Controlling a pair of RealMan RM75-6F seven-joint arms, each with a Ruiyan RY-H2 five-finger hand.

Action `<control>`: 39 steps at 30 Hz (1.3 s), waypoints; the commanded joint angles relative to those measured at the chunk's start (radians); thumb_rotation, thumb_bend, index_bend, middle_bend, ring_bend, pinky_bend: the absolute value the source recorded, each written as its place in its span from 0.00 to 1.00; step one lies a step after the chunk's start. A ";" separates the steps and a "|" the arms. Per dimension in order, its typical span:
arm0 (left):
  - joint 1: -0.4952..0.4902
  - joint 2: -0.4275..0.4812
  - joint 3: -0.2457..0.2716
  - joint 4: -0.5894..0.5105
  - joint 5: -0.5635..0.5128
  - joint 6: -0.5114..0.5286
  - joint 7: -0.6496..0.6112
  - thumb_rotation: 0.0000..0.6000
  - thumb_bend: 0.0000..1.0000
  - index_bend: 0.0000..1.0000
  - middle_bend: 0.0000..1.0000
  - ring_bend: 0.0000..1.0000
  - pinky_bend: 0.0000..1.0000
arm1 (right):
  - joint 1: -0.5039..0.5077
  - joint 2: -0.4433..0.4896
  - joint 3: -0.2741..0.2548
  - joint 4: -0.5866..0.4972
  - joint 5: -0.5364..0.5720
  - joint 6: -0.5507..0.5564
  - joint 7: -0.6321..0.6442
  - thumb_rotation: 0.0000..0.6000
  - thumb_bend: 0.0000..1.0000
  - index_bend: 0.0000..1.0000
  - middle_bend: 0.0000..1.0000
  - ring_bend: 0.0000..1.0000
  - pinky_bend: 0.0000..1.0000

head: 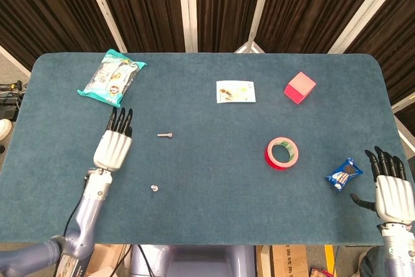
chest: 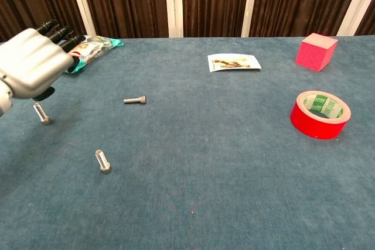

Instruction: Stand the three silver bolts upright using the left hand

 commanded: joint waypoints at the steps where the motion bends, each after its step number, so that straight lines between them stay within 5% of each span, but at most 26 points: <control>1: -0.047 -0.033 -0.140 -0.124 -0.203 -0.081 -0.023 1.00 0.43 0.40 0.02 0.00 0.00 | 0.001 -0.001 0.001 0.002 0.002 0.000 -0.001 1.00 0.00 0.11 0.03 0.00 0.00; 8: -0.100 -0.061 -0.244 -0.173 -0.442 -0.110 0.020 1.00 0.43 0.39 0.02 0.00 0.00 | 0.003 -0.004 -0.002 0.003 0.003 -0.008 -0.006 1.00 0.00 0.11 0.03 0.00 0.00; 16: -0.148 -0.067 -0.265 -0.153 -0.550 -0.146 -0.025 1.00 0.41 0.39 0.02 0.00 0.00 | 0.005 0.002 -0.005 0.004 0.004 -0.016 -0.011 1.00 0.00 0.11 0.03 0.00 0.00; 23: -0.162 -0.097 -0.247 -0.084 -0.496 -0.177 -0.217 1.00 0.41 0.42 0.03 0.00 0.00 | 0.007 0.003 -0.008 0.002 0.007 -0.025 -0.016 1.00 0.00 0.11 0.03 0.00 0.00; 39: -0.230 -0.137 -0.173 0.066 -0.438 -0.189 -0.292 1.00 0.42 0.43 0.03 0.00 0.00 | 0.006 0.004 -0.008 -0.006 0.013 -0.021 -0.028 1.00 0.00 0.11 0.03 0.00 0.00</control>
